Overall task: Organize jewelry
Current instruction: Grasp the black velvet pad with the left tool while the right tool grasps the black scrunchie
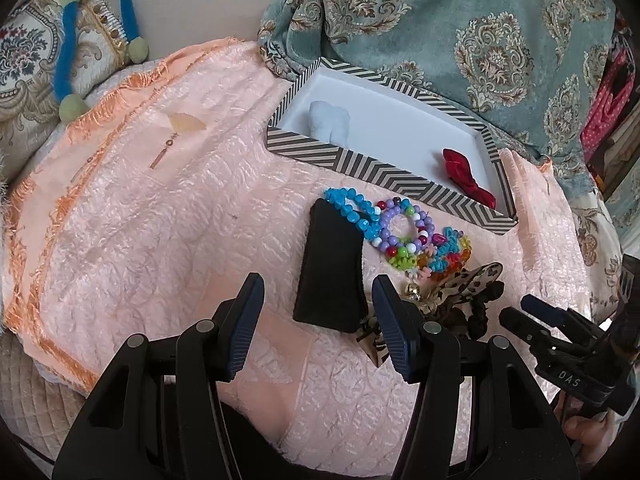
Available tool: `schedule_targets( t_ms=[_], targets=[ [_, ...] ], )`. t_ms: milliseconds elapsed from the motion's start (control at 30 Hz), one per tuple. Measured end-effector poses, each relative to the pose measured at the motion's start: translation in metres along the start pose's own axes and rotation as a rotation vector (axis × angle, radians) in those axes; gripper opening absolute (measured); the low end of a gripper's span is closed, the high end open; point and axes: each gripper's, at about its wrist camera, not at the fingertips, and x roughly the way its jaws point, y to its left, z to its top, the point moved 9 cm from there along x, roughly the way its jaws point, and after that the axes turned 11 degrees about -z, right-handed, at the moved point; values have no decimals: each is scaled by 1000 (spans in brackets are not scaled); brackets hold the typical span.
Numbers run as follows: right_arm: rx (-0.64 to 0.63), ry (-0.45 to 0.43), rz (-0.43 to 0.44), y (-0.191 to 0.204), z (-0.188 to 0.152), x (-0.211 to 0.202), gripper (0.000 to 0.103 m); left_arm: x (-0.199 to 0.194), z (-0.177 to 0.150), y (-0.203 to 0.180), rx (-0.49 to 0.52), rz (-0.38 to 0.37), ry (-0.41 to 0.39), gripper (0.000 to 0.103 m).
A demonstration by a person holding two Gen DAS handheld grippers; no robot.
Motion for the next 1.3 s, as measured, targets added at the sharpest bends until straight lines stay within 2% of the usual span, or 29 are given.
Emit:
schedule_targets(
  t_ms=[500, 933, 1067, 1133, 1200, 1267, 1300],
  targets=[
    [5, 9, 14, 3, 0, 10, 62, 13, 3, -2, 17, 8, 10, 56],
    [-16, 13, 26, 9, 0, 22, 61, 32, 4, -1, -6, -35, 38, 56],
    [-48, 8, 26, 15, 1, 29, 49, 42, 6, 0, -23, -64, 54, 68],
    [-62, 0, 19, 16, 2, 32, 44, 50, 7, 1, -36, -75, 74, 69],
    [-70, -14, 10, 16, 4, 34, 37, 56, 6, 2, -35, -77, 88, 69],
    [-75, -19, 5, 13, 4, 34, 24, 63, 4, 3, -29, -65, 107, 69],
    [-75, -20, 3, 13, 4, 34, 22, 66, 2, 3, -27, -63, 117, 69]
  ],
)
